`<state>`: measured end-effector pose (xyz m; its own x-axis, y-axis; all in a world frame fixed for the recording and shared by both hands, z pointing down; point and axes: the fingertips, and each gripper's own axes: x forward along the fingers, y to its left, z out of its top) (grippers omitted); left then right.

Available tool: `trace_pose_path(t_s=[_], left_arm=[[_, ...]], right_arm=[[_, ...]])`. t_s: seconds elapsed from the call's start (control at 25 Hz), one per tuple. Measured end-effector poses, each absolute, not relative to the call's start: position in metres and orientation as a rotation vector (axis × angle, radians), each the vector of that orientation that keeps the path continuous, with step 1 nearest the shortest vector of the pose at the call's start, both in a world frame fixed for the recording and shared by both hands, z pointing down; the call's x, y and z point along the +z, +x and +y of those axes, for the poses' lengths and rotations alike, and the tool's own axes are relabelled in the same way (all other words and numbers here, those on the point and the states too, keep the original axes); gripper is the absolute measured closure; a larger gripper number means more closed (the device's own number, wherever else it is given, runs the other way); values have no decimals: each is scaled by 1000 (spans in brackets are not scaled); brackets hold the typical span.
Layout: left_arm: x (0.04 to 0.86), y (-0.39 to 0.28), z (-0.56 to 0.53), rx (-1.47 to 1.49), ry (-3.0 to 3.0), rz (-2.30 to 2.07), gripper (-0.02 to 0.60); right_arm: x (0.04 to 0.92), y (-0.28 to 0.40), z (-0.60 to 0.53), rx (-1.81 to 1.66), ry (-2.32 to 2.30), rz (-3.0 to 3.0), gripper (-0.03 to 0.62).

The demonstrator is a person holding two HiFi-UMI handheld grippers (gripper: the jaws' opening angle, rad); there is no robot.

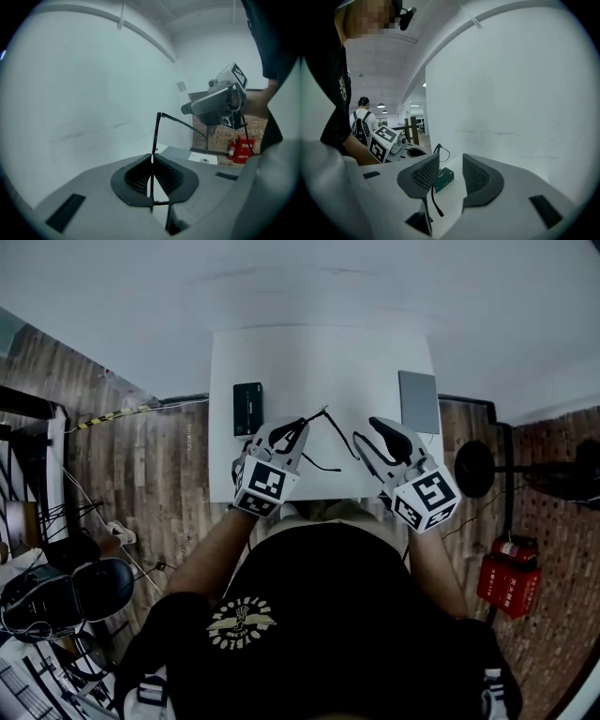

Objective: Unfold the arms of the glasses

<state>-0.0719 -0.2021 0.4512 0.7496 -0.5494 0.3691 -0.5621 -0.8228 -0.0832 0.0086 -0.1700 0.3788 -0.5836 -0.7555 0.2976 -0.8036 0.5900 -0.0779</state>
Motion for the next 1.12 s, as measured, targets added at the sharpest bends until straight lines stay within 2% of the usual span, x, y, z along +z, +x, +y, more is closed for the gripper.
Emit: trace_pose_path(t_s=[0.36,0.84,1.12], left_arm=[[403,-64,-241,205,2704,-1245,561],[329,-40,-259,26,2675,-1542,561],[273,-23,-245,-48,2673,-1686,561]], right_arm=[[346,78,-208,180,1377,-2715,487],[314,155,-239,79,1377,-2816,586],[274,205,-245,-13,1404,-2812,593]])
